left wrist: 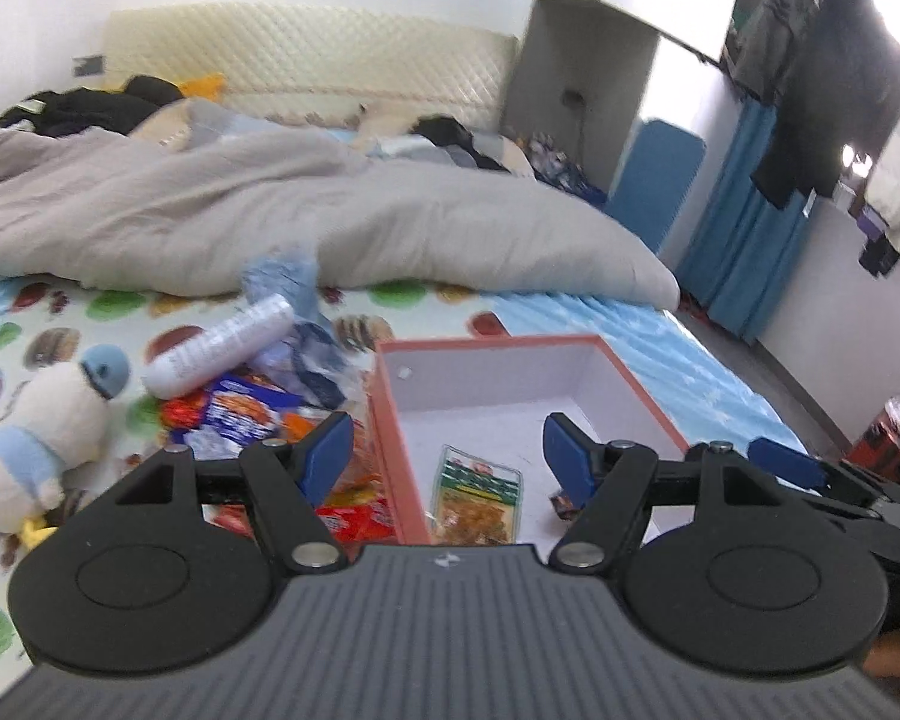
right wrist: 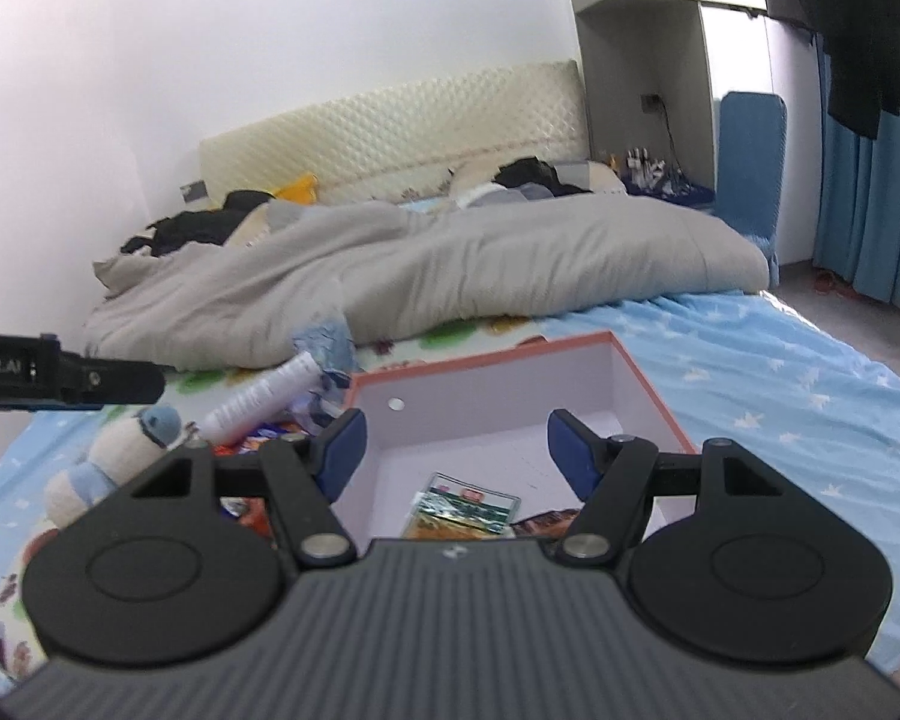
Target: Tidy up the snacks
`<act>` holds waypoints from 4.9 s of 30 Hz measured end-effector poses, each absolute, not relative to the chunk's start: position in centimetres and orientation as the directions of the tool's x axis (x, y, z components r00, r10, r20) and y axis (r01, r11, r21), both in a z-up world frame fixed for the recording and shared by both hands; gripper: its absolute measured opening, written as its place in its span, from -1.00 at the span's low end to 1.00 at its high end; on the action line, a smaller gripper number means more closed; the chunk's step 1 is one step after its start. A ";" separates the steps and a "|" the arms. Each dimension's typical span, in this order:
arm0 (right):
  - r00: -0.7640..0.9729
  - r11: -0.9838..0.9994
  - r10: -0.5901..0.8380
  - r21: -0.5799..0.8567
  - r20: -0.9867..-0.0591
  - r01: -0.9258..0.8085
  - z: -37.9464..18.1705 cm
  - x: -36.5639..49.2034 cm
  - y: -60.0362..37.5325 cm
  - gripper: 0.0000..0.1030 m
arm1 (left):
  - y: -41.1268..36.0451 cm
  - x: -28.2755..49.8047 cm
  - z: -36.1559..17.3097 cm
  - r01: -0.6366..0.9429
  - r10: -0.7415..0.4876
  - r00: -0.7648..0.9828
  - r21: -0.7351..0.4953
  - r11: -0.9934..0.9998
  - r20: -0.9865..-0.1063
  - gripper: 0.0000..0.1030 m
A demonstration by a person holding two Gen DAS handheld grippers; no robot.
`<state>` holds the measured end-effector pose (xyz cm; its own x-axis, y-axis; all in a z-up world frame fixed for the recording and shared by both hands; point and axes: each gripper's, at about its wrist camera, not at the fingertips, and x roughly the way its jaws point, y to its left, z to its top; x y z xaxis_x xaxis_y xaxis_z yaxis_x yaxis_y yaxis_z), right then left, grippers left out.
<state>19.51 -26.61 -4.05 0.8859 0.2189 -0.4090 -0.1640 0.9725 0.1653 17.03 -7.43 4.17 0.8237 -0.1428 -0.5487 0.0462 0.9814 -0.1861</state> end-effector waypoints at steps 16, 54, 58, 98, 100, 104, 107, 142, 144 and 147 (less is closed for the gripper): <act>0.882 0.952 0.304 0.146 -0.361 -0.268 -3.7 12.5 -19.6 0.34 | -0.7 7.0 4.2 0.002 -0.076 0.859 -0.144 0.990 -0.507 0.46; 0.811 0.928 0.365 0.109 -0.458 -0.356 -11.5 7.4 -13.3 0.34 | 5.1 0.2 -6.6 -0.137 -0.001 0.808 -0.191 0.972 -0.589 0.46; 0.798 0.926 0.370 0.112 -0.477 -0.362 -12.4 9.0 -12.3 0.34 | 6.2 1.6 -7.8 -0.159 0.009 0.799 -0.197 0.967 -0.602 0.46; 0.715 0.896 0.346 -0.013 -0.607 -0.445 -21.3 25.2 -2.7 0.02 | 14.9 22.5 -18.7 -0.213 0.013 0.685 -0.183 0.960 -0.729 0.44; 0.712 0.893 0.352 -0.011 -0.608 -0.450 -21.6 26.1 -2.3 0.02 | 15.1 23.6 -19.4 -0.215 0.014 0.685 -0.183 0.959 -0.729 0.44; 0.721 0.878 0.356 -0.053 -0.594 -0.476 -22.8 27.4 -1.0 -0.01 | 15.7 26.0 -20.5 -0.224 0.035 0.677 -0.161 0.961 -0.736 0.45; 0.727 0.861 0.343 -0.111 -0.595 -0.497 -23.8 27.9 -0.2 -0.01 | 16.1 27.5 -21.3 -0.221 0.030 0.673 -0.162 0.962 -0.739 0.45; 0.738 0.733 0.352 -0.321 -0.575 -0.600 -23.3 24.1 1.4 -0.91 | 15.1 28.1 -22.3 -0.244 0.080 0.640 -0.104 0.964 -0.764 -0.07; 0.736 0.730 0.359 -0.319 -0.574 -0.605 -22.9 23.1 1.0 -0.91 | 14.8 27.1 -21.9 -0.246 0.074 0.642 -0.115 0.962 -0.763 -0.08; 0.733 0.728 0.366 -0.315 -0.573 -0.610 -22.4 21.3 0.3 -0.91 | 14.2 25.5 -21.2 -0.249 0.074 0.641 -0.116 0.961 -0.764 -0.10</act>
